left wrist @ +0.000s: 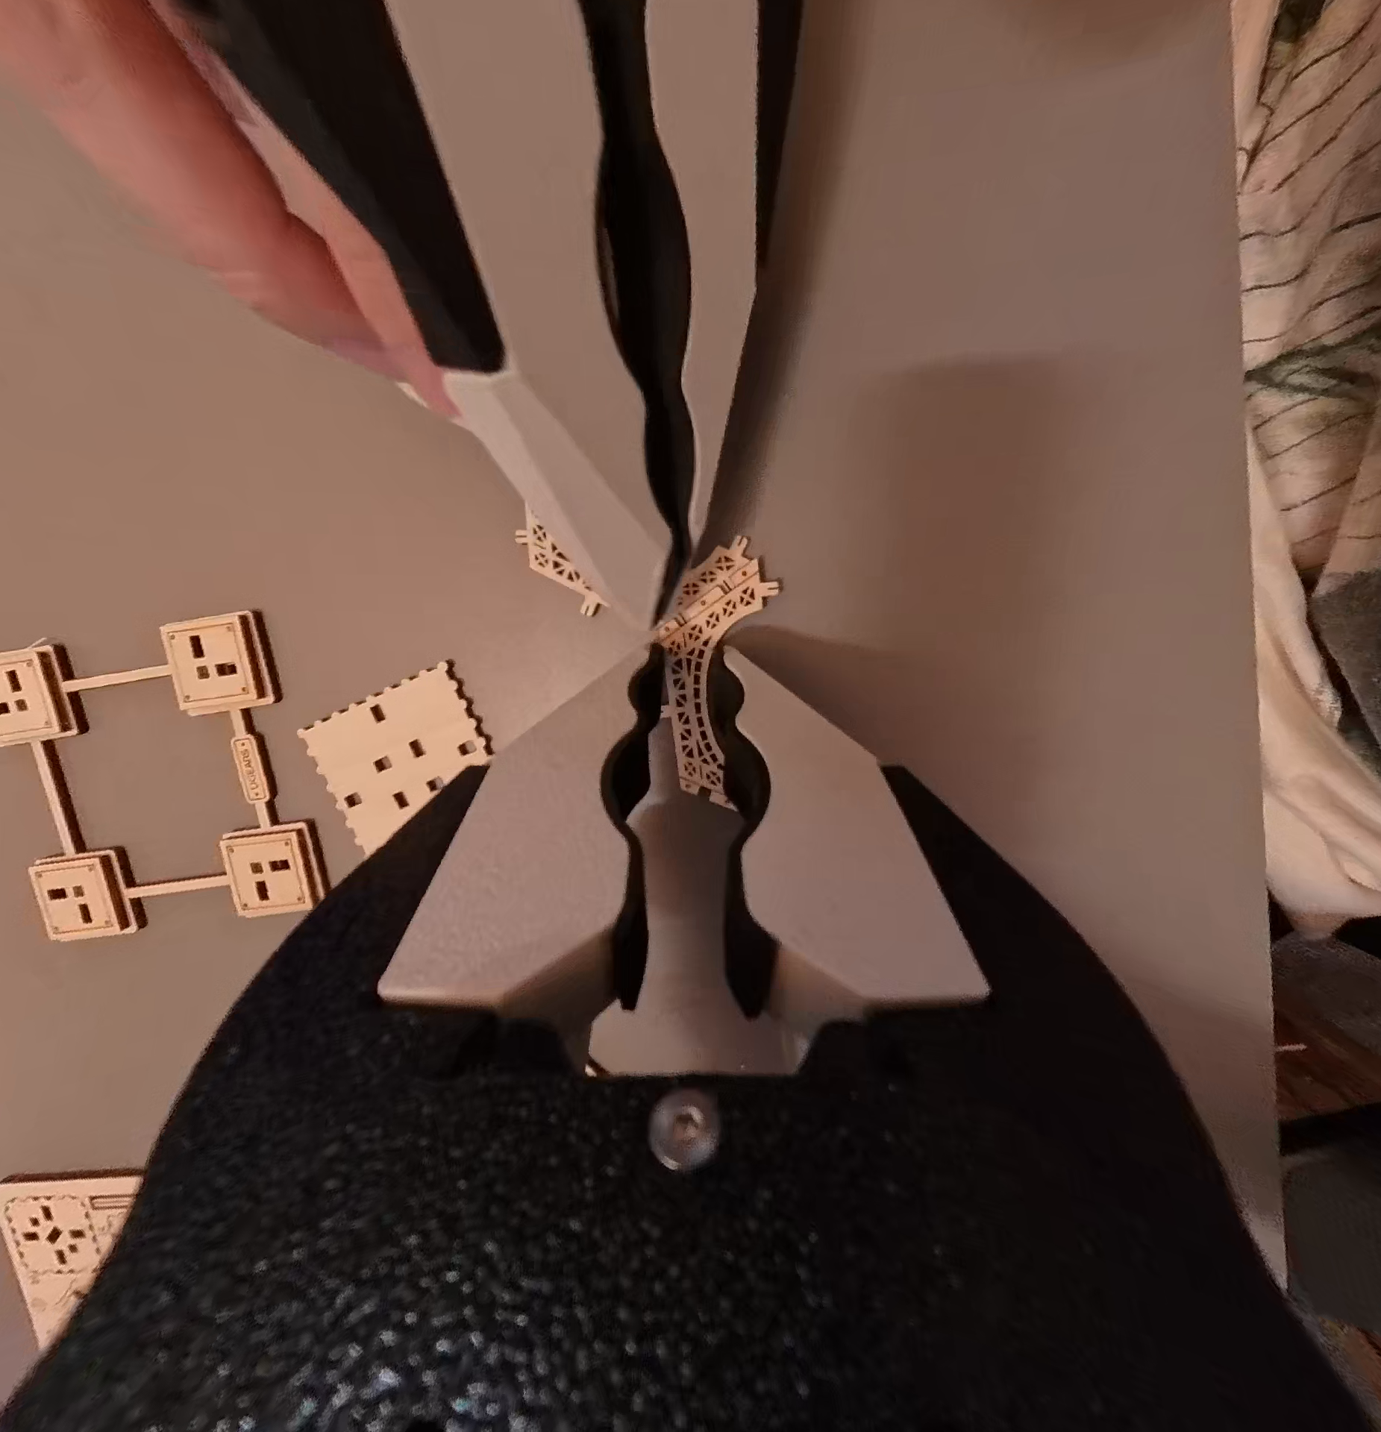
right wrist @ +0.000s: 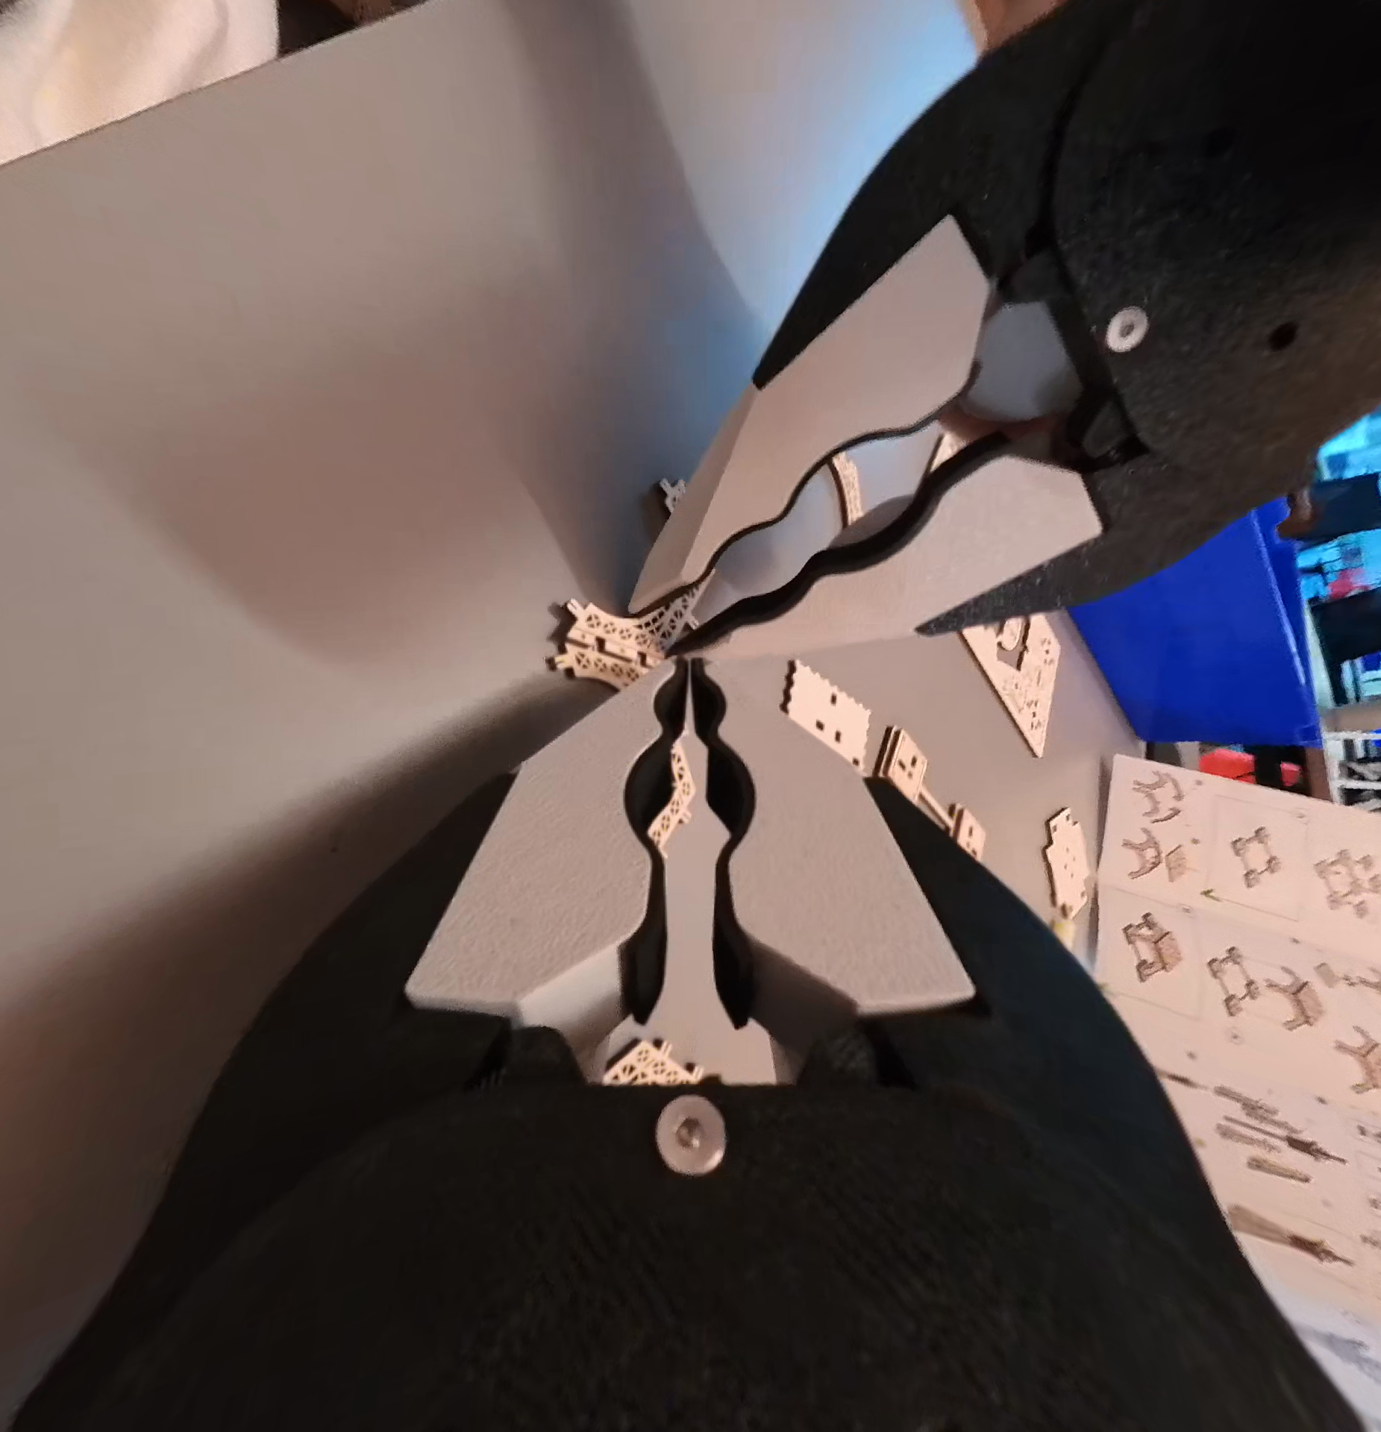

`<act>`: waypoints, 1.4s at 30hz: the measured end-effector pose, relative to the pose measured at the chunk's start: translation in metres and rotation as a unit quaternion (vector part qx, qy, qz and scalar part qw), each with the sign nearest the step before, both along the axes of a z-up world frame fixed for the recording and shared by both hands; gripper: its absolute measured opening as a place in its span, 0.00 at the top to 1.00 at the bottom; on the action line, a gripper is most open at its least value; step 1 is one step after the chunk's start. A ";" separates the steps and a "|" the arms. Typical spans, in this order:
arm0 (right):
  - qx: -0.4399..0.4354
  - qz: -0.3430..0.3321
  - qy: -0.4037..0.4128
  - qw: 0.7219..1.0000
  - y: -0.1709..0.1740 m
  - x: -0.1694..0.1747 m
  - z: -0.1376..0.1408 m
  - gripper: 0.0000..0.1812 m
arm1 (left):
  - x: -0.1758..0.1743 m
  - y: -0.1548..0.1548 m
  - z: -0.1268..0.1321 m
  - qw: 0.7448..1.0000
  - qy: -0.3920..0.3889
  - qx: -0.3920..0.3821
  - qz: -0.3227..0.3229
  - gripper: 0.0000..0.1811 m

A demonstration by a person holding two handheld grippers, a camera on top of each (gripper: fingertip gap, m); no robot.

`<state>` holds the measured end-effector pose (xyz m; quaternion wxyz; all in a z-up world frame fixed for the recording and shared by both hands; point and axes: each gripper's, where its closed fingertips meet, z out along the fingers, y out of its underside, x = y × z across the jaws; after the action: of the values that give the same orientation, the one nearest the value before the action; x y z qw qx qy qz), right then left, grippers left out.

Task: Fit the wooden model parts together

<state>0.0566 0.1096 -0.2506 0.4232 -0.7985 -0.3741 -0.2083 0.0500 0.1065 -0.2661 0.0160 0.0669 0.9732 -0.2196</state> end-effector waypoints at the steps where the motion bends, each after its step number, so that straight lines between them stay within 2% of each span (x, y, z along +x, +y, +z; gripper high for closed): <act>1: 0.003 0.007 -0.006 1.000 0.001 -0.003 0.001 1.00 | 0.000 0.000 0.000 1.000 0.003 -0.002 0.001 0.95; 6: -0.035 0.025 -0.059 0.997 0.003 -0.007 -0.011 1.00 | 0.000 0.000 -0.001 1.000 0.018 -0.013 0.004 0.95; 16: -0.077 0.022 -0.128 0.988 0.002 -0.007 -0.011 1.00 | 0.000 -0.001 -0.001 0.999 0.028 -0.011 0.012 0.95; 21: -0.036 0.010 -0.102 0.994 0.001 -0.007 -0.010 1.00 | 0.001 0.001 0.003 0.997 0.015 -0.059 0.045 0.97; 26: -0.018 -0.025 -0.088 0.996 -0.006 0.012 0.002 1.00 | 0.002 0.008 0.016 0.989 0.007 -0.113 0.098 0.97; 31: -0.012 -0.033 -0.050 0.998 -0.011 0.015 0.005 1.00 | -0.002 -0.012 0.025 0.974 0.022 -0.166 0.150 1.00; 35: -0.032 -0.036 -0.064 0.997 -0.012 0.016 -0.005 1.00 | -0.003 -0.014 0.015 0.974 0.034 -0.144 0.169 1.00; 42: -0.041 -0.031 -0.052 0.997 -0.012 0.012 -0.009 1.00 | -0.005 -0.016 0.005 0.983 0.025 -0.100 0.151 1.00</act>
<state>0.0684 0.0979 -0.2595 0.3634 -0.8145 -0.3787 -0.2473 0.0445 0.0903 -0.2613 0.0316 -0.0887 0.9453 -0.3124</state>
